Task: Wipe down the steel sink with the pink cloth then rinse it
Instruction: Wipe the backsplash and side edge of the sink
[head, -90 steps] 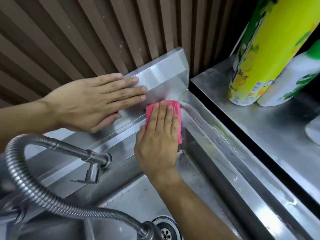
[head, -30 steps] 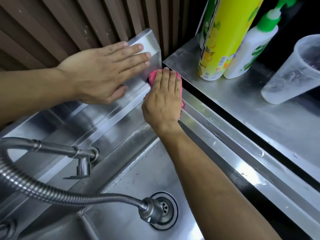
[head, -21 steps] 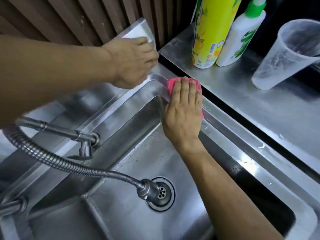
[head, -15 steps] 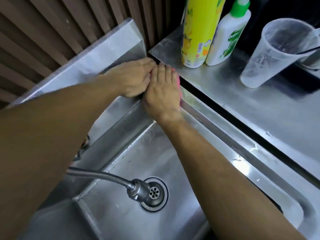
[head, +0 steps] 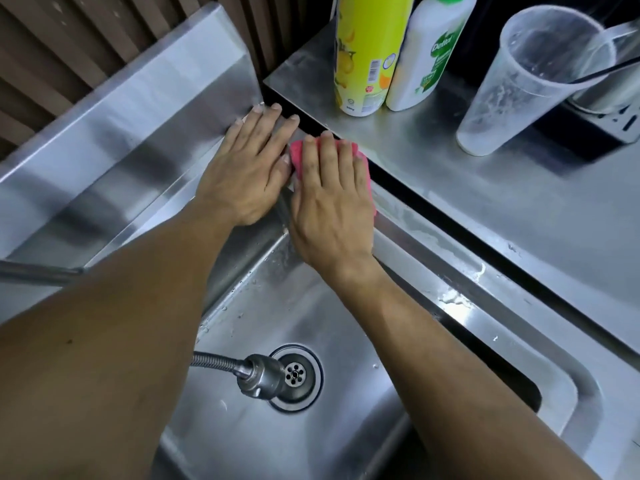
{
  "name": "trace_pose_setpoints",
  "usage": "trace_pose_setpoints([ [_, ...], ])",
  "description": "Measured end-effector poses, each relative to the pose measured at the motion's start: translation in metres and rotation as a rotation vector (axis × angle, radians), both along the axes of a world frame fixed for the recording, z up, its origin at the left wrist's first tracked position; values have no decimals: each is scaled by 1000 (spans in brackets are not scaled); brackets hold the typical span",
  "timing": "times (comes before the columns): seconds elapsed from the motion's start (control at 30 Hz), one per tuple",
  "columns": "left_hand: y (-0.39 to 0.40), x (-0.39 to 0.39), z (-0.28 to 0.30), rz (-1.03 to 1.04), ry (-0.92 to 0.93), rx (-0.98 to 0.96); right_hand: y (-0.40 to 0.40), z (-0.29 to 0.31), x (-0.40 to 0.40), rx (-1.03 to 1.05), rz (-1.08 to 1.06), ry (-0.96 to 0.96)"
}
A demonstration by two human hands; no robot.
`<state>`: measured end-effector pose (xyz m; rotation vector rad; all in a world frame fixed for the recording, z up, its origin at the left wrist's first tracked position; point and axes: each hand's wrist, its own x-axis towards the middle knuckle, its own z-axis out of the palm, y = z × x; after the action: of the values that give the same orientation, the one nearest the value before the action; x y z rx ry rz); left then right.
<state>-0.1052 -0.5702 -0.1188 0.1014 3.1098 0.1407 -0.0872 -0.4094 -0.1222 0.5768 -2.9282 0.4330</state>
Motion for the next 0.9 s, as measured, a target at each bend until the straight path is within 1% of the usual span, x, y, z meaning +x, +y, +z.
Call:
trace_pose_setpoints([
  [0.07, 1, 0, 0, 0, 0, 14, 22, -3, 14, 33, 30, 22],
  [0.13, 0, 0, -1, 3, -3, 22, 61, -6, 45, 58, -37, 14],
  [0.2, 1, 0, -2, -3, 1, 19, 92, -6, 69, 39, -122, 27],
  [0.27, 0, 0, -2, -5, 11, 20, 85, -4, 66, 28, -160, 23],
  [0.33, -1, 0, -2, -1, 15, 27, 55, -1, 46, -1, -159, 10],
  [0.43, 2, 1, -2, 6, 12, 26, 29, -1, 25, 20, -36, -21],
  [0.53, 3, 4, -2, 18, 6, 17, 73, -5, 46, 50, 12, 18],
  [0.6, 11, 10, 2, 23, 1, 25, 114, -6, 77, 58, -54, 40],
  [0.67, 38, 20, 3, -37, 29, 88, 133, -8, 90, 52, -113, 57],
  [0.77, 77, 38, -7, -168, 98, 140, 108, -3, 66, 9, -72, 55],
  [0.83, 81, 40, -13, -165, 128, 132, 86, -3, 42, -13, 13, 69],
  [0.9, 78, 39, -16, -164, 137, 156, 87, -4, 36, -36, 31, 73],
])
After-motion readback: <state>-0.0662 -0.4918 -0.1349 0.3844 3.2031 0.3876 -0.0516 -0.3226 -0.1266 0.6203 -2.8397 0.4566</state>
